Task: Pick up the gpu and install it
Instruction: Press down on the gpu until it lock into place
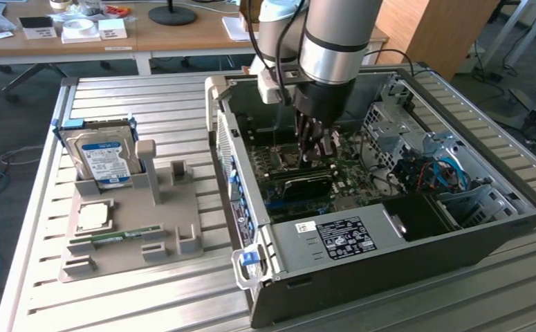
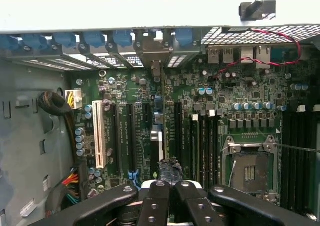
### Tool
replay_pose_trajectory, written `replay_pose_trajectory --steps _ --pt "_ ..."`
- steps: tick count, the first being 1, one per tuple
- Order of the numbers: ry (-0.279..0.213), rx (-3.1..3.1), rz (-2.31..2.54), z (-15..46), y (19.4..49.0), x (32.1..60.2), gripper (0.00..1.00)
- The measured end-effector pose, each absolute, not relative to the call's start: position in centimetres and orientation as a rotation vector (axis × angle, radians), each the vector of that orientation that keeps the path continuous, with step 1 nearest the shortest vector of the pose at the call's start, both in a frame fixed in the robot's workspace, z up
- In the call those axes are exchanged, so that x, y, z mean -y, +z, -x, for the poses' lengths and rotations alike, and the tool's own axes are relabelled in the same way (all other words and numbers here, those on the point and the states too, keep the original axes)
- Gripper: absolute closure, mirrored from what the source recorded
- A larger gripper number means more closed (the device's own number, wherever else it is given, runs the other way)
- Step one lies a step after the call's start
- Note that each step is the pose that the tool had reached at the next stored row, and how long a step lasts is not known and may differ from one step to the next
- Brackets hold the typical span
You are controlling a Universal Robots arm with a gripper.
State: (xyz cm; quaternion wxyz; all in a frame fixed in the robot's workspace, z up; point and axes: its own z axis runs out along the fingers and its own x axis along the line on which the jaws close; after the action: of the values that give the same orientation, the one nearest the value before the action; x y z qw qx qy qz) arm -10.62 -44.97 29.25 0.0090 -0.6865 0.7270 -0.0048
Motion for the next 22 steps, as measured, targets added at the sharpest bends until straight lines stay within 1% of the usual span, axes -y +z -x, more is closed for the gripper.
replay_pose_trajectory --steps 4,8,22 --pt "-0.014 -2.272 2.145 10.61 29.24 44.96 0.89" --pt "0.003 -2.28 2.152 10.36 29.25 44.96 0.89" --pt "0.004 -2.248 2.186 10.3 29.22 44.96 0.89"
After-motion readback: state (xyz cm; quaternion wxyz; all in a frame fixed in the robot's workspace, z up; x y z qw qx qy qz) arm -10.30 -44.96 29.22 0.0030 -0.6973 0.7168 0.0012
